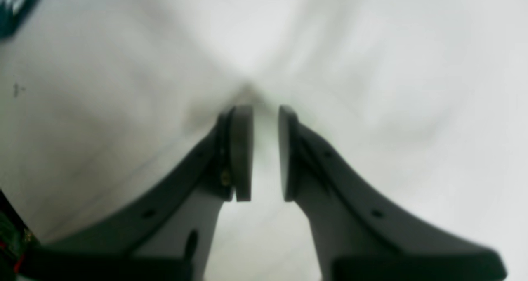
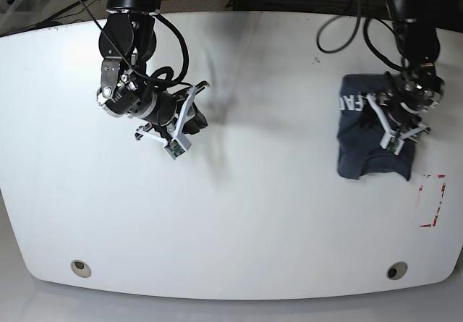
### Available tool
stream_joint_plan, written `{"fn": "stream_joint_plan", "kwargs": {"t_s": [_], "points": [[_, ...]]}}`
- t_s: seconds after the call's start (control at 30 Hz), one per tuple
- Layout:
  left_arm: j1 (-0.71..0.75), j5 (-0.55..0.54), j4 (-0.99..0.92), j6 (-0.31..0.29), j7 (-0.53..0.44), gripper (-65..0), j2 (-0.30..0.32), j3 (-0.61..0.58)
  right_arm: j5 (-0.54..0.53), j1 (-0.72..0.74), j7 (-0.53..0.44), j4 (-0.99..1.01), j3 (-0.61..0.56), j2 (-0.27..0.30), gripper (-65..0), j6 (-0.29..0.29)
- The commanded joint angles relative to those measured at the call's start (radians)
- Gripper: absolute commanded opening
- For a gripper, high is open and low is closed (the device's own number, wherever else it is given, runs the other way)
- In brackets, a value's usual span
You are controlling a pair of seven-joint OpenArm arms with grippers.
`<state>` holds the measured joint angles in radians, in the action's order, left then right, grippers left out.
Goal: Fold the T-shirt properly
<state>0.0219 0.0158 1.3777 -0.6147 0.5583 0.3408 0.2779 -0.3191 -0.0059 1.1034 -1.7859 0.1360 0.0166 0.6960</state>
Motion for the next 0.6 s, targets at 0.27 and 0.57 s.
{"fn": "stream_joint_plan", "kwargs": {"t_s": [0.27, 0.57], "points": [[-0.138, 0.066, -0.383, -0.083, 0.013, -21.8, 0.300, 0.050, -0.007, -0.003, -0.021, -0.110, -0.006, 0.024, -54.7, 0.002], [-0.141, 0.065, -0.321, -0.083, 0.007, -22.1, 0.376, 0.168, -0.007, -0.001, -0.021, -0.107, -0.006, 0.024, -54.5, 0.002]]}}
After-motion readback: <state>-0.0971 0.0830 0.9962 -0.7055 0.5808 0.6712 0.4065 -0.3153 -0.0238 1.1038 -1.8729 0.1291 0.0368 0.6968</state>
